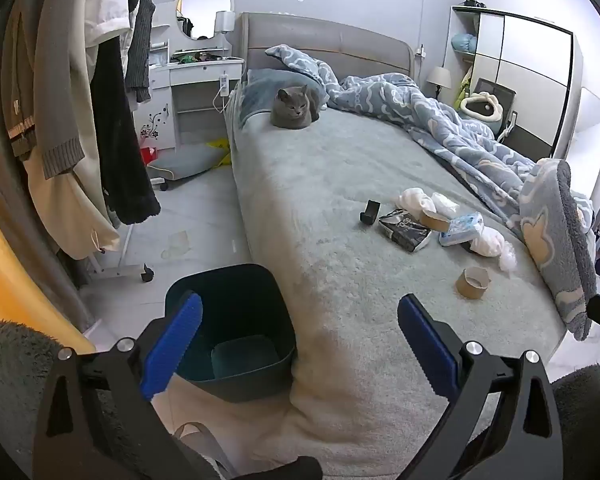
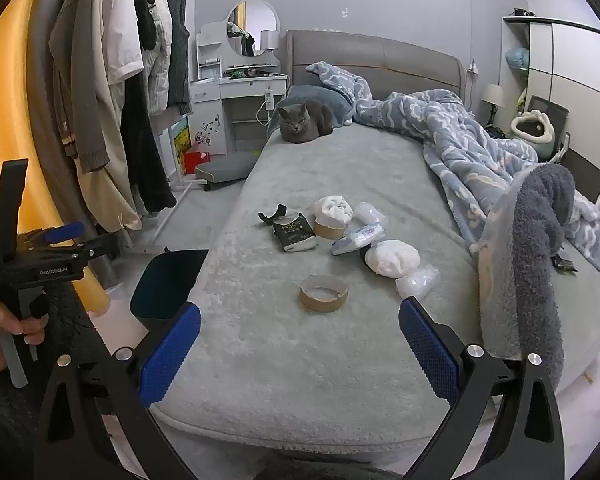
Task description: Collect trash
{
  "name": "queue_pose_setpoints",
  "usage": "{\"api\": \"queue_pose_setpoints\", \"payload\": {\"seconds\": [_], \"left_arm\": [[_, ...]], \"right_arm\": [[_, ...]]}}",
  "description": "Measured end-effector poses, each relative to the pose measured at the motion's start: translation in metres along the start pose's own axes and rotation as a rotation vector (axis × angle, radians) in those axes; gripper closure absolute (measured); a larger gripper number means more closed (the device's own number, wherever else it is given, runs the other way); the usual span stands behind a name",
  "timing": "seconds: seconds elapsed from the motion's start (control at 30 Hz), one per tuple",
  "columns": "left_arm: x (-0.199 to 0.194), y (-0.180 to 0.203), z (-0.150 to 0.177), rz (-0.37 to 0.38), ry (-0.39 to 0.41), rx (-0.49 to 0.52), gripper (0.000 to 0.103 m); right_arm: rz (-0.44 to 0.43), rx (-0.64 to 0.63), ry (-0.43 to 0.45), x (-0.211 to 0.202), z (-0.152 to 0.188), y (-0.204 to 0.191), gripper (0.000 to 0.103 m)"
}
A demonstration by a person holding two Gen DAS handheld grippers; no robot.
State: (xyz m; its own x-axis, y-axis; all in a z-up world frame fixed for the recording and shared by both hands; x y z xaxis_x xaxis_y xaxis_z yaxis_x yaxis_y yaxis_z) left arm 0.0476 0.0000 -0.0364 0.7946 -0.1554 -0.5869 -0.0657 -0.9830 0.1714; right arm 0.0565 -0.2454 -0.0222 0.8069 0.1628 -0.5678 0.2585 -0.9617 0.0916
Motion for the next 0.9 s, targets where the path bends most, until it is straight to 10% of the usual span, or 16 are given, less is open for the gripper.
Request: {"api": "queue_pose_setpoints", "payload": {"seconds": [0.9], "left_arm": [[0.0001, 0.0002, 0.0003, 0.001, -0.005, -0.001, 0.003]], "right_arm": [[-0.022, 0.03, 0.003, -0.0004, -0.0011, 0.0027, 0.003]]}}
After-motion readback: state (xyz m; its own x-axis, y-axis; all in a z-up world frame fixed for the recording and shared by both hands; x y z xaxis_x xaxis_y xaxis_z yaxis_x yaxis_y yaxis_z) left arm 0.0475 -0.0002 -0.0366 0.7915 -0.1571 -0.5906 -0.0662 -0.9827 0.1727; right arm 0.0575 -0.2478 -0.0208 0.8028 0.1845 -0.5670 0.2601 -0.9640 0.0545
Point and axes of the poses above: each gripper's, at about its wrist camera, not at the fingertips, and x roughly the way its jaws point, y to its right, z to its underside, the point moved 6 cm from there along x, roughly the way its jaws point, and after that the axes turned 9 degrees about z, right-handed, at the moved point
